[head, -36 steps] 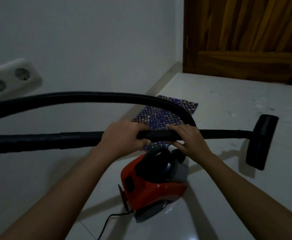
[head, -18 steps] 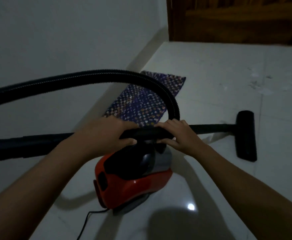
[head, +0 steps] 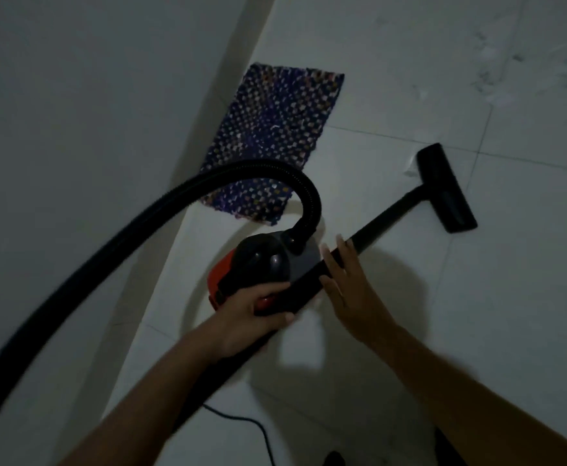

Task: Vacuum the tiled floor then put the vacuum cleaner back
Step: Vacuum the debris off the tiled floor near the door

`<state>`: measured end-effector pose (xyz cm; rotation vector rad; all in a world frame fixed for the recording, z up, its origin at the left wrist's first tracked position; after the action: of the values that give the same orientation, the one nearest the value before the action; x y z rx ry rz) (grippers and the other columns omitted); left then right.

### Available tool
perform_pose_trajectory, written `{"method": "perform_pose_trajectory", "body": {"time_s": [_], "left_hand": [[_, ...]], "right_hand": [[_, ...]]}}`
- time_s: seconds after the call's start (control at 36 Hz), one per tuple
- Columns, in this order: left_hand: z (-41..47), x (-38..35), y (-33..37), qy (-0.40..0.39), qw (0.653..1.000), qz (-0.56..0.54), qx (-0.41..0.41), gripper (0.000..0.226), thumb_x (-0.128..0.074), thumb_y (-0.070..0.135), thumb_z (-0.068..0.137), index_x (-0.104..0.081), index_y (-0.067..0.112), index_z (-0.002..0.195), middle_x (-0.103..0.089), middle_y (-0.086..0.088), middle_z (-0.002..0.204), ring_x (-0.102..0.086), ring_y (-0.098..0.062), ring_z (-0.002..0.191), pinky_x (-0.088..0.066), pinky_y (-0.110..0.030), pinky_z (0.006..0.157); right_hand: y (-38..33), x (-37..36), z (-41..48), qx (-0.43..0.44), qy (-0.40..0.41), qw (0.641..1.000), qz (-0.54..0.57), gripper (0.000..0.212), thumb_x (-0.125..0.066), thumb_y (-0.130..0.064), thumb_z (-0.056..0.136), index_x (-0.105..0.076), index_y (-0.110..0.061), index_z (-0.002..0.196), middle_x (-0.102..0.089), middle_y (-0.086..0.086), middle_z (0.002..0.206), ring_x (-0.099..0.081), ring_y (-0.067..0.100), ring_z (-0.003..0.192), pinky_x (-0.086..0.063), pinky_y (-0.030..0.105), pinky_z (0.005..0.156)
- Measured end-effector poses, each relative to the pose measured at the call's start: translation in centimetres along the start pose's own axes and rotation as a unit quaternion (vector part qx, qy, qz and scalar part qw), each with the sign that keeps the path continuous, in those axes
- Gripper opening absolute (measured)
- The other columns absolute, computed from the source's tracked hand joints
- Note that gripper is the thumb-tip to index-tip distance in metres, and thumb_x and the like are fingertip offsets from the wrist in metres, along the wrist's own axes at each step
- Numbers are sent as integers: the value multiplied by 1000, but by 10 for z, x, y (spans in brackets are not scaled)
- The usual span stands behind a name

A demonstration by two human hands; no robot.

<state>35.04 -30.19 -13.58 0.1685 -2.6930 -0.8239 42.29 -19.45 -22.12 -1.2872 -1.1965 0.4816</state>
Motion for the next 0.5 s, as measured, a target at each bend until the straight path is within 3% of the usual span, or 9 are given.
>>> {"method": "perform_pose_trajectory", "body": {"time_s": [0.08,0.14,0.17,0.22,0.28,0.33,0.42,0.5], "left_hand": [[-6,-28,4,15,998,-68,12,39,-62,8,89,-58,43,105,-64,8,59,-53,-10,42,-43,-22,45],[-9,-42,5,21,993,-112,35,38,-61,9,90,-58,36,117,-63,-3,64,-52,-16,44,-42,-23,44],[-9,-48,7,23,991,-128,42,39,-61,10,90,-56,32,123,-61,-9,69,-52,-18,44,-43,-24,45],[-6,-59,12,20,989,-138,40,39,-60,12,91,-55,25,128,-58,-11,73,-52,-18,45,-44,-25,45],[-3,-66,17,27,988,-144,40,41,-58,13,93,-52,21,133,-58,-10,72,-53,-18,45,-45,-24,44],[-1,-72,18,29,988,-149,42,44,-56,14,94,-48,21,136,-60,-10,76,-54,-17,45,-45,-24,43],[-3,-83,20,0,988,-153,19,46,-51,18,97,-41,25,141,-62,-6,79,-56,-15,50,-46,-26,48],[-11,-86,27,-13,987,-159,-11,43,-46,19,99,-39,28,140,-62,-1,78,-56,-12,48,-47,-25,47]], "right_hand": [[8,8,-28,-165,65,977,114,70,-18,-57,96,-2,-20,152,12,4,161,0,18,149,-13,26,119],[20,7,-41,-281,82,928,230,60,-28,-40,101,-12,-16,154,-18,6,158,-26,19,143,-25,28,114],[24,6,-44,-307,95,901,292,55,-31,-38,102,-22,-17,152,-38,5,148,-41,19,133,-32,29,110],[26,9,-42,-315,127,861,379,49,-37,-37,102,-35,-16,146,-56,8,130,-57,24,117,-46,39,102],[29,13,-38,-321,150,823,444,49,-42,-32,102,-34,-13,146,-58,12,125,-61,22,106,-52,36,90],[28,17,-35,-320,165,798,483,43,-44,-26,101,-39,-11,142,-61,11,115,-63,16,91,-53,29,79],[24,22,-33,-313,196,768,524,16,-44,-19,101,-55,-12,110,-62,9,86,-61,17,74,-51,30,71],[21,26,-33,-315,223,763,519,12,-42,-18,102,-52,-14,97,-57,8,76,-57,19,68,-48,30,64]]}}
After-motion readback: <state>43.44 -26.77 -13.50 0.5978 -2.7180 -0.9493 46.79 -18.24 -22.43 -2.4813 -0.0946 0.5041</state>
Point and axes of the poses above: each hand's wrist, its own z-axis towards the middle knuckle, its own x-axis out of the back of the hand, y = z × x, the point moved 10 cm from there along z, towards the middle knuckle
